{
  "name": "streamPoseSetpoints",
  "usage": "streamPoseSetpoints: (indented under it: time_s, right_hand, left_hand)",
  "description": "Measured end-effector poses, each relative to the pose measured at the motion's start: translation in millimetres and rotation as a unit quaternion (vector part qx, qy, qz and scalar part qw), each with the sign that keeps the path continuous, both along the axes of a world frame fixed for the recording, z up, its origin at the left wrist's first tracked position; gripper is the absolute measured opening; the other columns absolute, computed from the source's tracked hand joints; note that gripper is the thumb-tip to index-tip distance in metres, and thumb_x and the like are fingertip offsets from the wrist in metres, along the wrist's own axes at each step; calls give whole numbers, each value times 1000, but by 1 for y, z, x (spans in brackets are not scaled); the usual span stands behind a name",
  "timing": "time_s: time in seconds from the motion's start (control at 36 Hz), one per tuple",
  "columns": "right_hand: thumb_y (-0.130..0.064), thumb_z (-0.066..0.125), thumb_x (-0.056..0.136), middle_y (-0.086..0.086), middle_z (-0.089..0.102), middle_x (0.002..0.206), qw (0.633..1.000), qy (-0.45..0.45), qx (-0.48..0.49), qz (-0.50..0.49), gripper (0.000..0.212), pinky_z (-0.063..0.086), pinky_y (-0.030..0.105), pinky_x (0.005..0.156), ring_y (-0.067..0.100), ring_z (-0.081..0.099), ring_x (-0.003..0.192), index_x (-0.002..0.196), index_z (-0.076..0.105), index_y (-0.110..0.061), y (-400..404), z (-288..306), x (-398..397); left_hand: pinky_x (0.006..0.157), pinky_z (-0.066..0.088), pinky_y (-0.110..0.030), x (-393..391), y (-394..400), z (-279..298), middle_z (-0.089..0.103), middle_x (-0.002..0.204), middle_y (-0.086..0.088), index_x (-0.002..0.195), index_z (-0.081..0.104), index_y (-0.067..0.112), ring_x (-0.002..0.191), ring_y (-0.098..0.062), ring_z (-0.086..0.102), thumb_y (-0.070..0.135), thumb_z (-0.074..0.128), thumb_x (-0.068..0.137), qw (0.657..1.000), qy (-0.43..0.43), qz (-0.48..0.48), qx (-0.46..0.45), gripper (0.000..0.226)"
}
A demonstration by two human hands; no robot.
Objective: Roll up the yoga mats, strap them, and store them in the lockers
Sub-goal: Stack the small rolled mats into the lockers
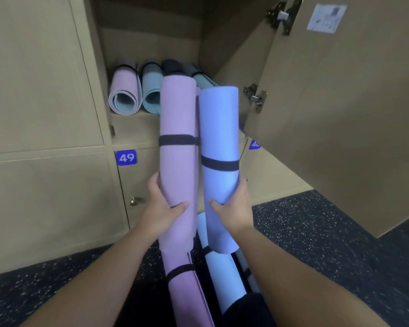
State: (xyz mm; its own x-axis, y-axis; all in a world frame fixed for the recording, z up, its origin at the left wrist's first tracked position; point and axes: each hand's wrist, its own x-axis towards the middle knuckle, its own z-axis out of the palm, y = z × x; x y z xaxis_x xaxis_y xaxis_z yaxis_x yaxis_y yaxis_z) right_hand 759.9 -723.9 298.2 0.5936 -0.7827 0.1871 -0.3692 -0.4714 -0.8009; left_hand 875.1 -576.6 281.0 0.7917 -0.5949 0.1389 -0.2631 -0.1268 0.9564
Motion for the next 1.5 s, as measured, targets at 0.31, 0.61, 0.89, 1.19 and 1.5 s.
streamPoseSetpoints:
  time_s: [0.31, 0.61, 0.89, 1.19, 1.5]
  right_hand:
    - [-28, 84, 72, 6, 47, 133, 996, -79, -17, 45, 88, 42, 37, 101, 23, 48, 122, 140, 30, -14, -9, 80, 94]
    - [-28, 67, 86, 10, 14, 160, 988, -15, -106, 115, 91, 19, 35, 118, 27, 17, 146, 154, 10, -8, 3, 107, 182]
    - [-38, 58, 94, 4, -3, 164, 976, 115, -75, 166, 90, 19, 37, 118, 26, 9, 149, 156, -4, -17, -22, 121, 203]
    - [-40, 55, 95, 2, -5, 164, 974, 138, -69, 168, 89, 21, 38, 117, 27, 9, 149, 155, -8, -21, -26, 120, 206]
    - [-42, 55, 95, 1, -6, 164, 972, 132, -81, 179, 90, 20, 39, 117, 26, 6, 150, 155, -7, -21, -30, 114, 206]
  left_hand:
    - [105, 26, -26, 72, -9, 84, 21, 149, -2, 151, 12, 16, 132, -10, 31, 27, 76, 81, 987, -106, 118, -18, 96]
    - [116, 15, -38, 130, -34, 100, -9, 160, -15, 154, -5, 14, 148, -28, 4, 37, 71, 84, 959, -206, 165, 103, 105]
    - [117, 16, -38, 150, -40, 102, -12, 161, -6, 154, -9, 25, 149, -22, 2, 44, 61, 90, 962, -169, 148, 157, 96]
    - [91, 42, -41, 129, -6, 76, 49, 116, -3, 108, 64, 19, 110, -26, 44, 68, 47, 80, 874, -457, 115, 120, 59]
    - [111, 28, -22, 133, 10, 65, 49, 126, -6, 108, 58, 22, 126, -27, 44, 44, 39, 101, 819, -571, 54, 34, 30]
